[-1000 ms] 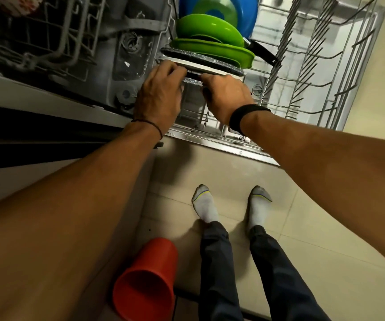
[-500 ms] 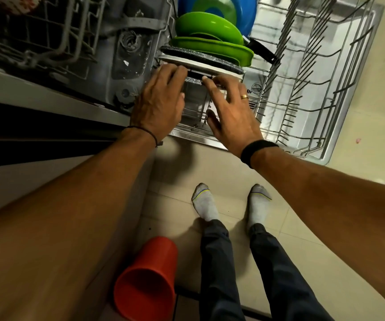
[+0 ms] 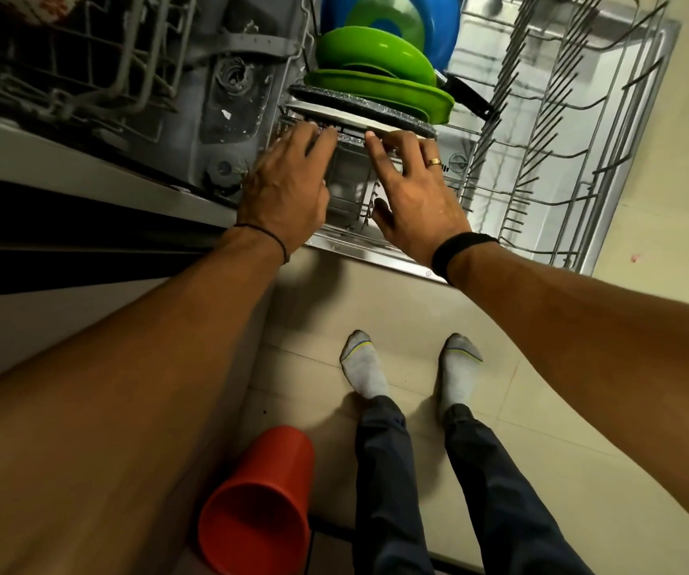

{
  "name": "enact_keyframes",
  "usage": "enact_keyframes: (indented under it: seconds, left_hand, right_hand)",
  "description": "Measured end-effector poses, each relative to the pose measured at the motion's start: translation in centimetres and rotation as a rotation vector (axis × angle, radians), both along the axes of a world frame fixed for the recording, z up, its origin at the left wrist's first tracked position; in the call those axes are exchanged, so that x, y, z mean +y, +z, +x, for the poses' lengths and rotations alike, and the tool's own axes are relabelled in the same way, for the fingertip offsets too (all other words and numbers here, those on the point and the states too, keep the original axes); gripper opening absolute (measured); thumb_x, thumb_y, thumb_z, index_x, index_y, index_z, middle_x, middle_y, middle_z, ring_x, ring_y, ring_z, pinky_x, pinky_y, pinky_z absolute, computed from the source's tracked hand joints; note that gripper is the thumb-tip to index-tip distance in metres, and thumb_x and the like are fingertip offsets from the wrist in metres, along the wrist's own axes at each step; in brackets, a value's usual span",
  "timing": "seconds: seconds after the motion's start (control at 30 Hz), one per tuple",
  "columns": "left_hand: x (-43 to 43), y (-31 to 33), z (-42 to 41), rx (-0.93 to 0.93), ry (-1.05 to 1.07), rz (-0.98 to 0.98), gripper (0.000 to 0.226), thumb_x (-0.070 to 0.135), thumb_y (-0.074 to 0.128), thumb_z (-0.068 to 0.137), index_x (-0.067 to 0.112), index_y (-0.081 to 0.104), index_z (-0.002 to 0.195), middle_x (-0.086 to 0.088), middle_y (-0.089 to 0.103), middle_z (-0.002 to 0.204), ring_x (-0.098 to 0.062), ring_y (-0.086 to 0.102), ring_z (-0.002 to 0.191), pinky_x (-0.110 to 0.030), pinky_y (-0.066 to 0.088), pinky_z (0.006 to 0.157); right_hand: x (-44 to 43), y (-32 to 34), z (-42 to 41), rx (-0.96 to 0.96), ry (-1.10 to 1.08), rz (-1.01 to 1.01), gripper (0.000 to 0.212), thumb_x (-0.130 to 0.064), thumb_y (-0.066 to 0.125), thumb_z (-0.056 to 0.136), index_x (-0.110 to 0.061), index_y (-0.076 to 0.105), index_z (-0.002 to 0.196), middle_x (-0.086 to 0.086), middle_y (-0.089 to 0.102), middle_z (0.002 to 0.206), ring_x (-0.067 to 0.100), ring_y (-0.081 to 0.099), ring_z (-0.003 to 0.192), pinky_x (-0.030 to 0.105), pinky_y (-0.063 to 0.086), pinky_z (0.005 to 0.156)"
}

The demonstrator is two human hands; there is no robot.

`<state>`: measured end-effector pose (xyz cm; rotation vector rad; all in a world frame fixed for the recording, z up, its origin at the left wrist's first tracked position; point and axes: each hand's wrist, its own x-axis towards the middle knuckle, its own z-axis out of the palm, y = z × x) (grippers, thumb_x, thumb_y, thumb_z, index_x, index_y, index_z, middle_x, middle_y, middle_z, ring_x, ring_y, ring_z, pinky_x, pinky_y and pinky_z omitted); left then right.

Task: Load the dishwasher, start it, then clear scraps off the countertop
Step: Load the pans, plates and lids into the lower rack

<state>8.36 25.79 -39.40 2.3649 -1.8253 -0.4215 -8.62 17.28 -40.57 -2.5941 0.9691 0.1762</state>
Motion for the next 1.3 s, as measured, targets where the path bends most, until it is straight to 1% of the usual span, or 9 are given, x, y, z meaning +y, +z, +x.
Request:
enact_keyframes:
  seconds: [0.13, 0.23, 0.47, 0.63, 0.8, 0.97, 1.07, 1.13, 1.3]
  left_hand:
    - [0.0, 0.7, -0.6, -0.019, 0.007, 0.082, 0.068, 0.014, 0.059, 0.092, 0.008, 0.034, 0.154, -0.018, 0.038, 0.154, -0.037, 0.043, 0.138, -0.048, 0.04, 0.113]
    - [-0.1, 2.8, -1.8, -0.021, 0.023, 0.136, 0.069, 0.018, 0.059, 0.094, 0.01, 0.03, 0.157, -0.019, 0.033, 0.16, -0.036, 0.037, 0.144, -0.048, 0.035, 0.117]
    - [0.1, 12.8, -5.8, -0.015, 0.1, 0.155, 0.062, 0.019, 0.061, 0.091, 0.013, 0.042, 0.15, -0.016, 0.037, 0.158, -0.033, 0.042, 0.141, -0.047, 0.037, 0.114]
    - [0.7, 22.2, -9.2, -0.022, 0.156, 0.187, 0.061, 0.023, 0.055, 0.096, 0.017, 0.036, 0.153, -0.012, 0.031, 0.162, -0.03, 0.037, 0.144, -0.046, 0.031, 0.118]
    - [2.6, 31.6, -12.6, -0.041, 0.208, 0.158, 0.053, 0.034, 0.05, 0.101, 0.017, 0.039, 0.15, -0.011, 0.035, 0.16, -0.029, 0.041, 0.142, -0.047, 0.034, 0.115]
    - [4.9, 39.1, -15.4, -0.07, 0.312, 0.074, 0.055, 0.042, 0.041, 0.105, 0.018, 0.037, 0.154, -0.009, 0.03, 0.164, -0.027, 0.032, 0.148, -0.047, 0.027, 0.119]
    - [6.3, 41.8, -16.4, -0.109, 0.366, 0.037, 0.057, 0.044, 0.038, 0.106, 0.019, 0.033, 0.156, -0.007, 0.027, 0.165, -0.025, 0.028, 0.15, -0.046, 0.024, 0.121]
    - [7.2, 43.2, -16.4, -0.129, 0.427, 0.005, 0.057, 0.045, 0.037, 0.106, 0.02, 0.031, 0.157, -0.007, 0.027, 0.165, -0.025, 0.027, 0.15, -0.046, 0.023, 0.121]
    - [11.5, 47.0, -14.5, -0.181, 0.615, -0.133, 0.057, 0.045, 0.04, 0.105, 0.021, 0.033, 0.156, -0.007, 0.029, 0.164, -0.027, 0.027, 0.151, -0.049, 0.023, 0.122]
  right_hand:
    - [-0.3, 2.1, -0.1, 0.029, 0.025, 0.036, 0.081, -0.024, 0.064, 0.09, -0.011, 0.02, 0.157, 0.016, 0.031, 0.15, 0.037, 0.034, 0.134, 0.046, 0.047, 0.103]
    - [-0.4, 4.6, -0.9, 0.087, 0.02, 0.091, 0.081, -0.027, 0.065, 0.091, -0.015, 0.021, 0.157, 0.016, 0.021, 0.157, 0.038, 0.031, 0.139, 0.047, 0.045, 0.104]
    - [-0.5, 14.3, -3.8, 0.13, 0.027, 0.124, 0.079, -0.033, 0.063, 0.094, -0.019, 0.019, 0.158, 0.014, 0.011, 0.164, 0.039, 0.023, 0.147, 0.052, 0.039, 0.112]
    - [0.0, 22.9, -6.4, 0.112, 0.038, 0.093, 0.074, -0.036, 0.061, 0.094, -0.019, 0.024, 0.155, 0.014, 0.019, 0.161, 0.038, 0.031, 0.143, 0.052, 0.04, 0.111]
    - [1.0, 32.9, -9.1, 0.034, 0.037, 0.065, 0.07, -0.038, 0.058, 0.097, -0.02, 0.024, 0.156, 0.013, 0.023, 0.16, 0.034, 0.031, 0.144, 0.051, 0.036, 0.114]
    - [1.8, 40.6, -11.2, -0.069, 0.092, 0.022, 0.065, -0.04, 0.055, 0.097, -0.022, 0.029, 0.154, 0.012, 0.03, 0.157, 0.035, 0.041, 0.136, 0.051, 0.043, 0.107]
    - [2.4, 43.7, -11.4, -0.145, 0.143, -0.019, 0.063, -0.041, 0.054, 0.097, -0.024, 0.032, 0.153, 0.01, 0.034, 0.156, 0.032, 0.044, 0.135, 0.05, 0.044, 0.107]
    - [2.9, 45.4, -10.8, -0.173, 0.207, -0.057, 0.062, -0.041, 0.053, 0.097, -0.024, 0.032, 0.153, 0.009, 0.035, 0.156, 0.031, 0.041, 0.139, 0.049, 0.042, 0.109]
    - [5.2, 49.3, -6.5, -0.299, 0.367, -0.074, 0.058, -0.042, 0.052, 0.098, -0.022, 0.037, 0.15, 0.011, 0.039, 0.153, 0.032, 0.043, 0.137, 0.05, 0.041, 0.11]
